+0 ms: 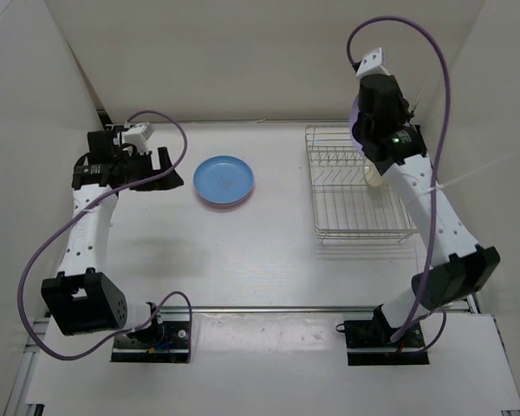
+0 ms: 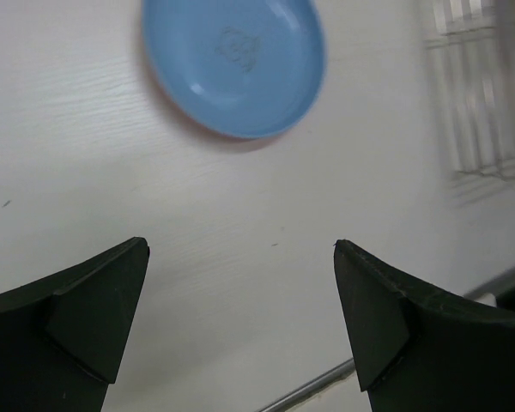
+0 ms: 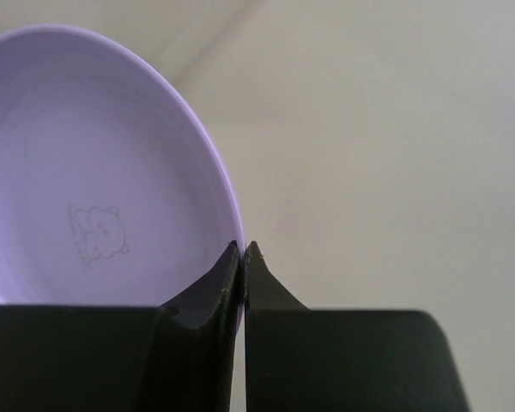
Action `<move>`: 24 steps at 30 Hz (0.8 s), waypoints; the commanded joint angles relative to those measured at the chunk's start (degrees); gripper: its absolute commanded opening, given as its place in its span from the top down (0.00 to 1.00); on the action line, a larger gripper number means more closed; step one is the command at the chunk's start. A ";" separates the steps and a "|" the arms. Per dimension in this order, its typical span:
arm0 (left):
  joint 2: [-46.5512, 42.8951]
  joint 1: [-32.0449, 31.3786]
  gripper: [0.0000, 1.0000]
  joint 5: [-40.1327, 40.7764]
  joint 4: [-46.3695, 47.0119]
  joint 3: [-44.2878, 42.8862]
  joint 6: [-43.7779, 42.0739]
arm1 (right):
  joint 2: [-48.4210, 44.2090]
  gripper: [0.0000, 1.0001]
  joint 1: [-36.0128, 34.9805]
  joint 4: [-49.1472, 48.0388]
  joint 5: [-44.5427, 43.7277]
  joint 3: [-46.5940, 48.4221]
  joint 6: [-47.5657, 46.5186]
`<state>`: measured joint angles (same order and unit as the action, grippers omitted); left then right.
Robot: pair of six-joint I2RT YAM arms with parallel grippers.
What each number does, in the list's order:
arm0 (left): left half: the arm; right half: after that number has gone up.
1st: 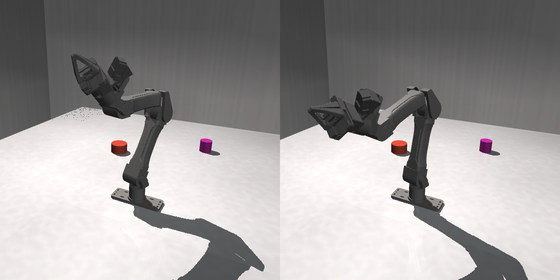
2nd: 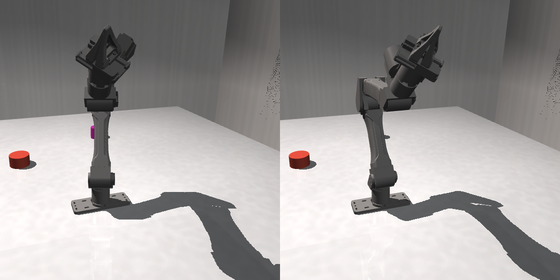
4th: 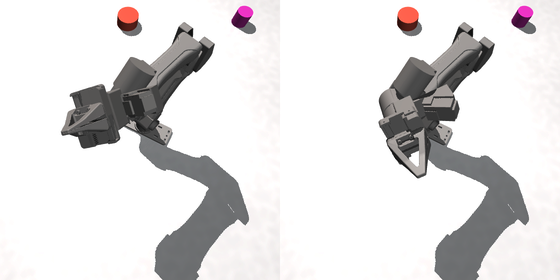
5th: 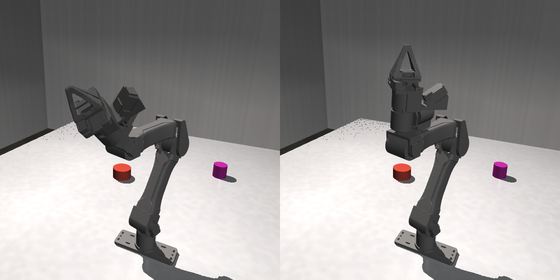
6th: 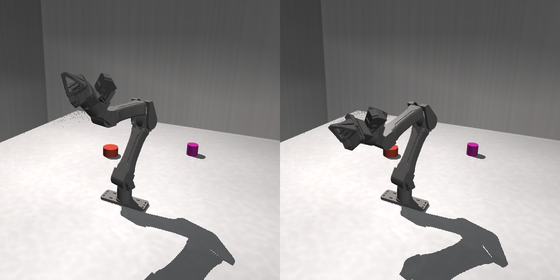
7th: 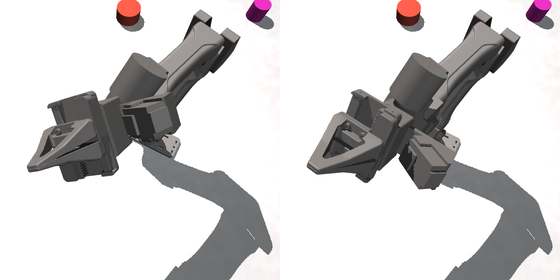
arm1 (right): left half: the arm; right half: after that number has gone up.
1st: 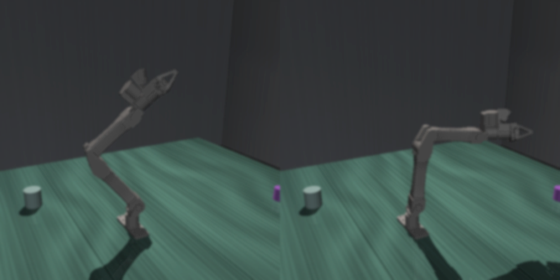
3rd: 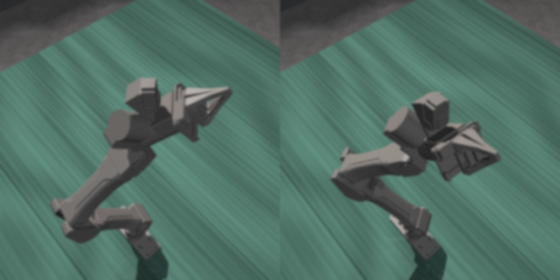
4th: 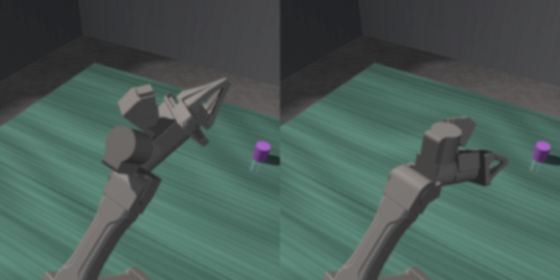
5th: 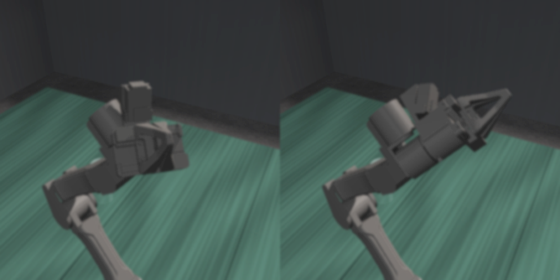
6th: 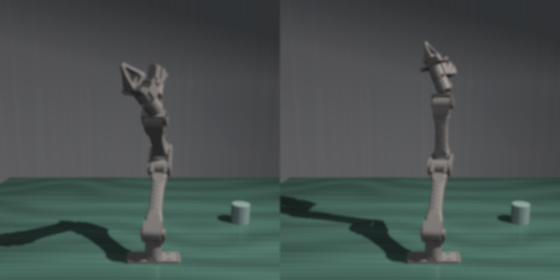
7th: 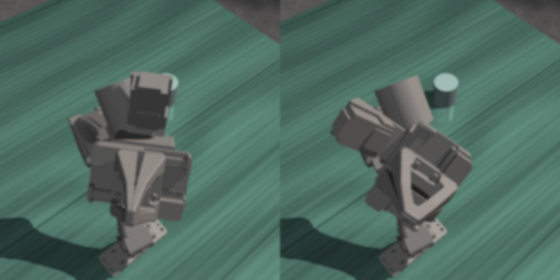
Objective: Unload the plates from the dish rack
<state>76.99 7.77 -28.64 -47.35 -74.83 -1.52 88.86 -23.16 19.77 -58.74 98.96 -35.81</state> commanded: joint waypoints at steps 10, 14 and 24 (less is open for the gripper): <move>9.30 -23.91 0.00 -25.51 2.62 -14.63 -5.51 | -13.01 1.00 -1.01 19.59 51.25 -5.44 16.56; 14.49 -28.51 0.02 -23.75 3.94 -19.03 -4.11 | -13.01 1.00 -1.01 21.10 59.69 -5.97 17.71; 23.29 -32.64 0.04 -20.66 3.76 -26.06 -2.35 | -11.60 1.00 -1.01 24.44 68.40 -2.89 19.11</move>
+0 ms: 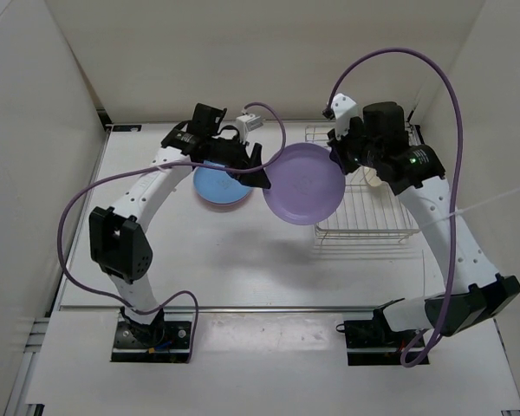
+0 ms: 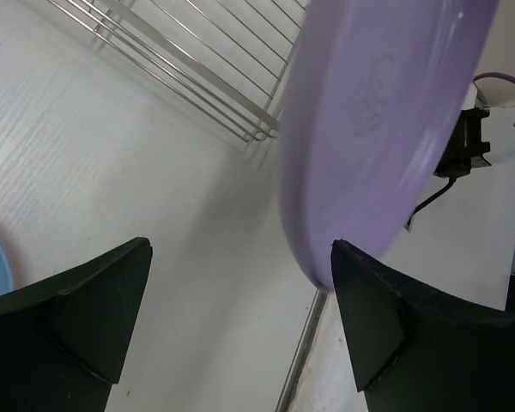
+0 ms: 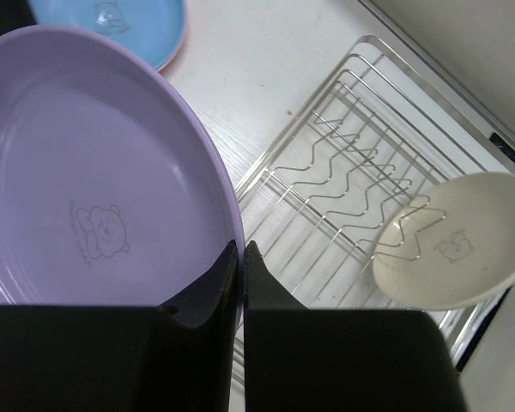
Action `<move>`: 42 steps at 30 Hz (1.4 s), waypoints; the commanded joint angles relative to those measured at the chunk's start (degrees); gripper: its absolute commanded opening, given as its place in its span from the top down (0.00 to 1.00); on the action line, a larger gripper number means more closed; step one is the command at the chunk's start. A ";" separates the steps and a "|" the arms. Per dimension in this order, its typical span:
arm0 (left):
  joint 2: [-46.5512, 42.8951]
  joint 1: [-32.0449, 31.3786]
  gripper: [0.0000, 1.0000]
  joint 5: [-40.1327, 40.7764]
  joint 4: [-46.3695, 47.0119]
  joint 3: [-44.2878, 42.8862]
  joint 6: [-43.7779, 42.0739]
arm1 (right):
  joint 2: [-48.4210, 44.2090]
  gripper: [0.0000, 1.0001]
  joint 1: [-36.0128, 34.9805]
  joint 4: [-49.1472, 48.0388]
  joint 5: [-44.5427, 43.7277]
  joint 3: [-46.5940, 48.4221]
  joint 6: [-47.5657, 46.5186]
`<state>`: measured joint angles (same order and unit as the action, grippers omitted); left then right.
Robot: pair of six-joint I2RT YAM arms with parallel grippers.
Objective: Unload the plates from the dish rack
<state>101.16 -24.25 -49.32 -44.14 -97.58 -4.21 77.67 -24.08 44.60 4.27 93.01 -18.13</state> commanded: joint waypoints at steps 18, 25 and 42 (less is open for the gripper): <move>-0.79 -2.20 0.35 5.46 0.37 -5.60 1.39 | 1.78 1.00 -0.09 -0.92 1.62 3.49 2.49; -1.32 -2.20 0.57 7.30 0.99 -5.69 1.92 | 2.84 1.00 -0.09 -0.92 0.39 4.02 3.01; -0.27 -3.34 0.89 12.40 4.14 -4.11 7.28 | 3.37 1.00 -0.62 1.27 7.41 5.16 4.07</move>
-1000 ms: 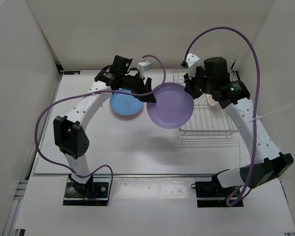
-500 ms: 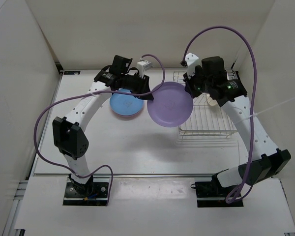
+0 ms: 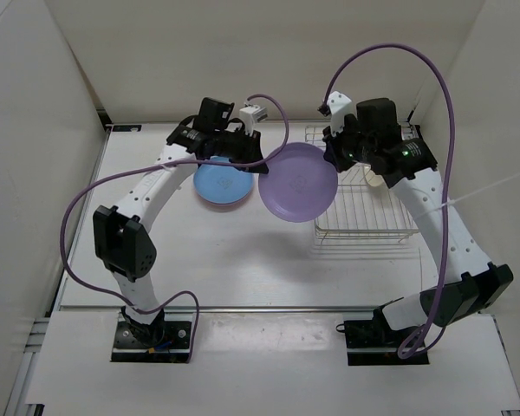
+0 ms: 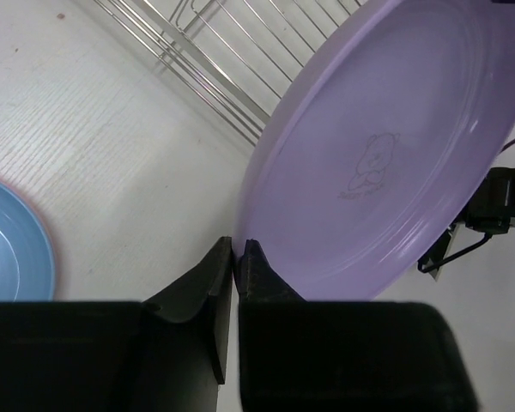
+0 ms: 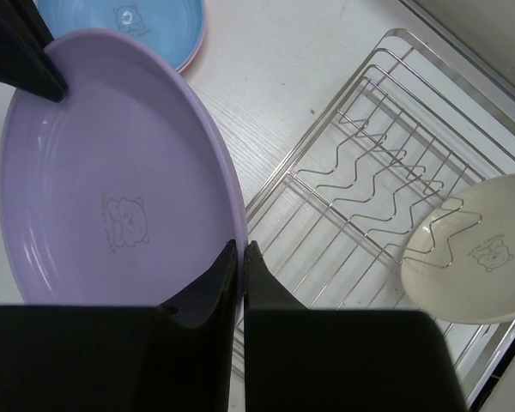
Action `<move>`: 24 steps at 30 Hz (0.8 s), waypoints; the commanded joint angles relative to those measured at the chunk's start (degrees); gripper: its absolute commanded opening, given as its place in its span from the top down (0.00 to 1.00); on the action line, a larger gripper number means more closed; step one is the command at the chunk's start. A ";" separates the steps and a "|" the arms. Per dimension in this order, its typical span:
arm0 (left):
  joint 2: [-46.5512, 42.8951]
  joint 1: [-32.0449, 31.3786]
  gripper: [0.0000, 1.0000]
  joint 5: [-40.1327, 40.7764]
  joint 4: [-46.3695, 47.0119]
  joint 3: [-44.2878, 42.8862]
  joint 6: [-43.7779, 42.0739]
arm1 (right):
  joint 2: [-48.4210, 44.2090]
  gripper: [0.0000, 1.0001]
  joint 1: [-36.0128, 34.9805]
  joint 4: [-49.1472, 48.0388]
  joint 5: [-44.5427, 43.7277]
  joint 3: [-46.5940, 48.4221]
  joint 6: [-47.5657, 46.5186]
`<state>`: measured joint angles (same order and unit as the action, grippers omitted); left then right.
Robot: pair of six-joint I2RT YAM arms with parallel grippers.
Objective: Unload the plates from the dish rack
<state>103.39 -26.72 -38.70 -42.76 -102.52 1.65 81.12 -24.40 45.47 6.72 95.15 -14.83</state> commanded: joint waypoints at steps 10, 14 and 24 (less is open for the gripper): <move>-9.96 -0.88 0.89 9.76 7.61 11.19 4.67 | -0.01 0.48 -0.29 -1.44 -0.64 1.00 0.94; -13.92 0.18 0.89 16.88 9.28 15.76 5.73 | 1.23 0.45 -0.29 -1.97 -3.90 1.00 1.47; -7.70 15.64 0.89 28.42 5.17 8.23 15.75 | 0.01 0.43 -0.29 -4.52 -16.21 -0.23 1.73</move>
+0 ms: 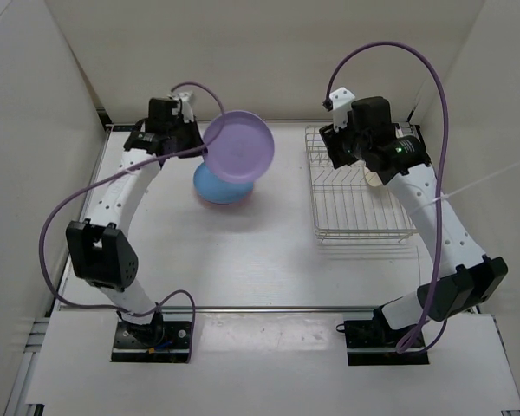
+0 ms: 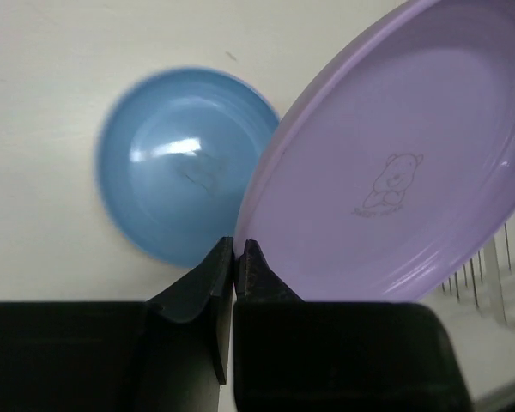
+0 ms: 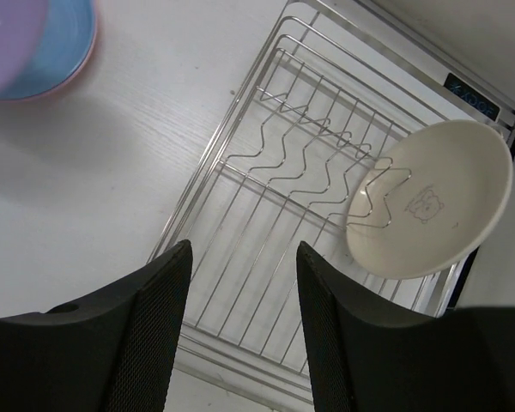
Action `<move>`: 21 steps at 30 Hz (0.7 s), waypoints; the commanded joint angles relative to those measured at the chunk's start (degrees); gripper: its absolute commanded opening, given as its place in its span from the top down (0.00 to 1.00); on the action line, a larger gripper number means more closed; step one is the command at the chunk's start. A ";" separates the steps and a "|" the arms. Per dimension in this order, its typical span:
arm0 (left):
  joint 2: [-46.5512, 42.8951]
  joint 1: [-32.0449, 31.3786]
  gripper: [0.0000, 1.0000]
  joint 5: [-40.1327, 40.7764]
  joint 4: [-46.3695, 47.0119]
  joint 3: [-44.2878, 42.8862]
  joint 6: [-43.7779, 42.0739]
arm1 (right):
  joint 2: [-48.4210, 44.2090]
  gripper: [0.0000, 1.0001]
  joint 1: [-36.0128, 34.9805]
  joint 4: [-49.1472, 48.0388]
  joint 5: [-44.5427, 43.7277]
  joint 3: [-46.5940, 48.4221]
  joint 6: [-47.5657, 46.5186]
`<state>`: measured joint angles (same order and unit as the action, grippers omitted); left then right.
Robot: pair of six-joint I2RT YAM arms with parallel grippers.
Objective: Unload the plates from the dish rack
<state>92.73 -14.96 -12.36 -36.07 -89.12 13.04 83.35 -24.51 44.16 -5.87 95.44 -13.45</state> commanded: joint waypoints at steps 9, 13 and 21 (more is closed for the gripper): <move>20.91 10.38 0.89 -6.88 -5.76 -14.06 7.79 | -3.37 0.42 -0.18 -3.73 -6.44 -0.52 -0.35; 23.63 12.49 0.89 -8.82 -6.29 -14.59 8.31 | -3.90 0.42 -0.18 -3.73 -6.44 -0.52 -0.35; 23.46 12.50 0.89 -7.85 -6.82 -12.23 8.32 | -3.90 0.42 -0.18 -3.73 -6.44 -0.52 -0.35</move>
<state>120.46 -2.48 -18.50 -43.51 -101.30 20.69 81.36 -24.51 42.98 -11.68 94.80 -13.72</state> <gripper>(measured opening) 0.156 0.577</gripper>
